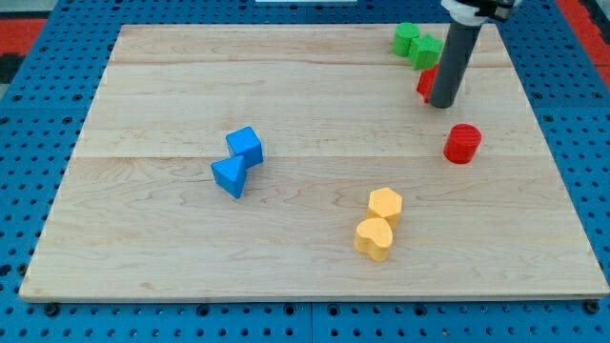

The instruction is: Push the red circle towards the bottom left of the red star

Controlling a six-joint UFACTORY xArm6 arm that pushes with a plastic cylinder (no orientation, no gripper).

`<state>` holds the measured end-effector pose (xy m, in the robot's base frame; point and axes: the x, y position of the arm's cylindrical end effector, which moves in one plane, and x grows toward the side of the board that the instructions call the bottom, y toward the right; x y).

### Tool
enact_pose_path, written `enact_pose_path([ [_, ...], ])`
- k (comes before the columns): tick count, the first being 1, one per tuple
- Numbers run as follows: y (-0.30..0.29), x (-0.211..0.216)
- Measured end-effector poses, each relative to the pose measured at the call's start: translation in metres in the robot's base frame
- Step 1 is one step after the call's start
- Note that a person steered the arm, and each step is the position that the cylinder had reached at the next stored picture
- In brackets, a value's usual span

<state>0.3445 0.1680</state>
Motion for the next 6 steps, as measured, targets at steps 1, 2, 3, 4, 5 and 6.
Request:
enact_pose_path([
  [1,0.059,0.018],
  [2,0.102,0.084],
  [3,0.061,0.134],
  [4,0.029,0.090],
  [5,-0.002,0.030],
  [6,-0.014,0.030],
])
